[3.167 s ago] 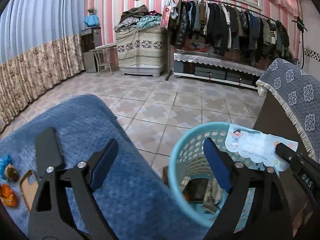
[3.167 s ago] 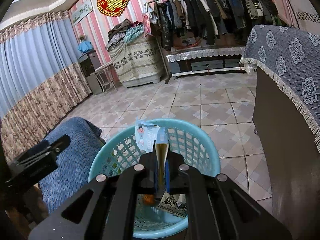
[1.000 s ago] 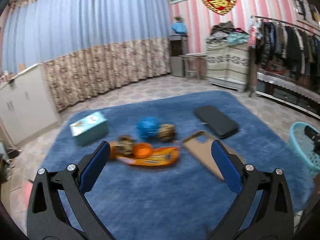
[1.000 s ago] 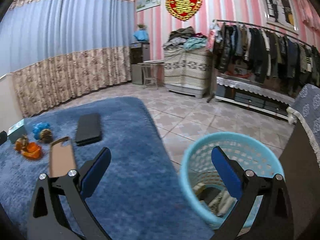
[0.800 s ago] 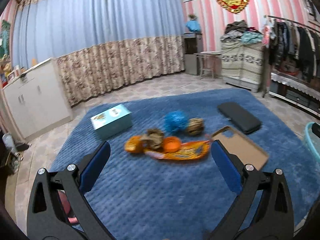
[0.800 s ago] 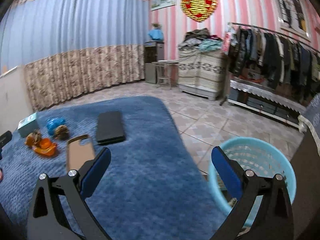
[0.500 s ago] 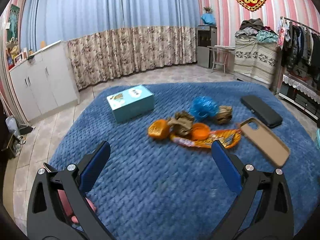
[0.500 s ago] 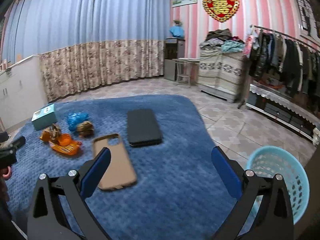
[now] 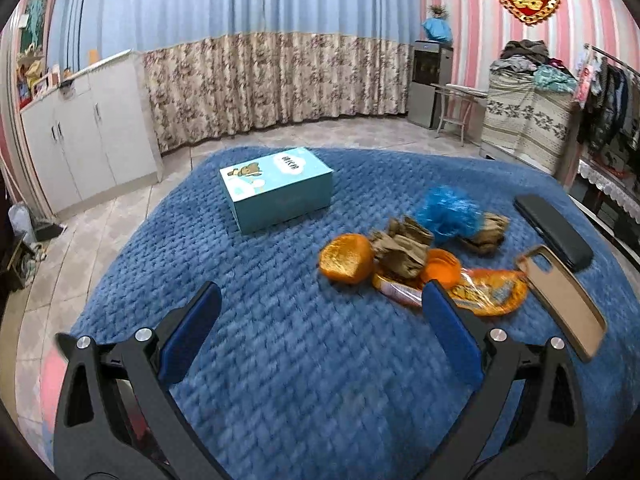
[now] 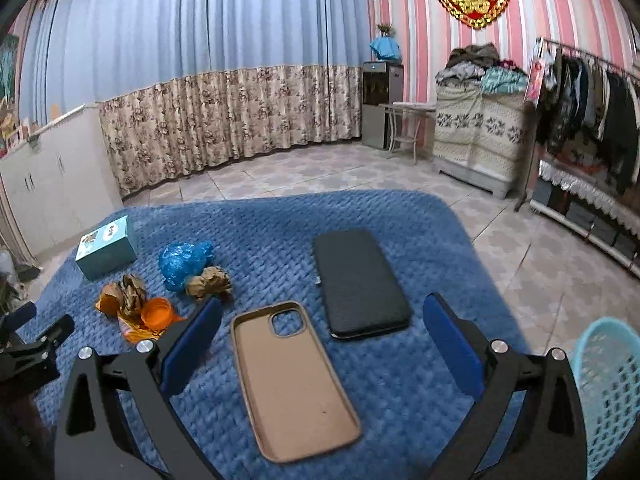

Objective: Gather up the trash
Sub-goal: 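Close the left tool on the peeled orange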

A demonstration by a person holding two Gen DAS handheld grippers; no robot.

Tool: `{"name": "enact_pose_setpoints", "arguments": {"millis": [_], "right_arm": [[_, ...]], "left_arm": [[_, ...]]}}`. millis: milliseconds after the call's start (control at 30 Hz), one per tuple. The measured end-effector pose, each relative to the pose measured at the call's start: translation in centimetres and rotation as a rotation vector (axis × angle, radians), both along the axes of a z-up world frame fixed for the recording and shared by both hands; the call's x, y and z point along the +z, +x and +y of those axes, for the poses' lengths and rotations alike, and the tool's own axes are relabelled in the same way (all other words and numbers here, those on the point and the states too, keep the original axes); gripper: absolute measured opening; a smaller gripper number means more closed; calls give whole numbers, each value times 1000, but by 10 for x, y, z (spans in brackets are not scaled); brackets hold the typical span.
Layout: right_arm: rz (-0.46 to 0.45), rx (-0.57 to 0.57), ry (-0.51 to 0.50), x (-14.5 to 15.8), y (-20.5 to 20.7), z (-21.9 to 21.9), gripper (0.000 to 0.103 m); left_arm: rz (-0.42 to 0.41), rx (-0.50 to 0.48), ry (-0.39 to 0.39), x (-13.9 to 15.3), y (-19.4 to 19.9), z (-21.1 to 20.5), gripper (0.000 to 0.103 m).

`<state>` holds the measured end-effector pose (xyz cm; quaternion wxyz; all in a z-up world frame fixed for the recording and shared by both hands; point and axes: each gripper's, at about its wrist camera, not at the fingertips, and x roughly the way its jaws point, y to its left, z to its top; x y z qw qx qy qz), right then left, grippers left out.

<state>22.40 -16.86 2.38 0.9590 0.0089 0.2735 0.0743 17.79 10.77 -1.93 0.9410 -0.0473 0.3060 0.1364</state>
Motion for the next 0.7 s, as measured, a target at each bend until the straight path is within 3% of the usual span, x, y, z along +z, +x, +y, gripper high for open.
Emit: {"name": "enact_pose_setpoints", "arguments": {"millis": [100, 167, 300, 400, 467, 500, 700], "right_arm": [[22, 4, -4, -5, 6, 2, 98], [5, 0, -24, -4, 5, 4, 98], [16, 2, -64, -9, 8, 8, 98], [36, 19, -75, -14, 11, 12, 98], [48, 30, -81, -17, 13, 16, 98], [57, 39, -86, -19, 13, 20, 98], [85, 82, -93, -27, 13, 38, 98]], "left_arm": [[41, -5, -45, -9, 24, 7, 91], [67, -13, -69, -16, 40, 9, 81], [127, -33, -63, -29, 66, 7, 73], [140, -41, -115, -34, 76, 13, 62], [153, -59, -160, -38, 80, 17, 44], [154, -69, -170, -39, 80, 17, 42], [111, -61, -91, -33, 65, 10, 37]]}}
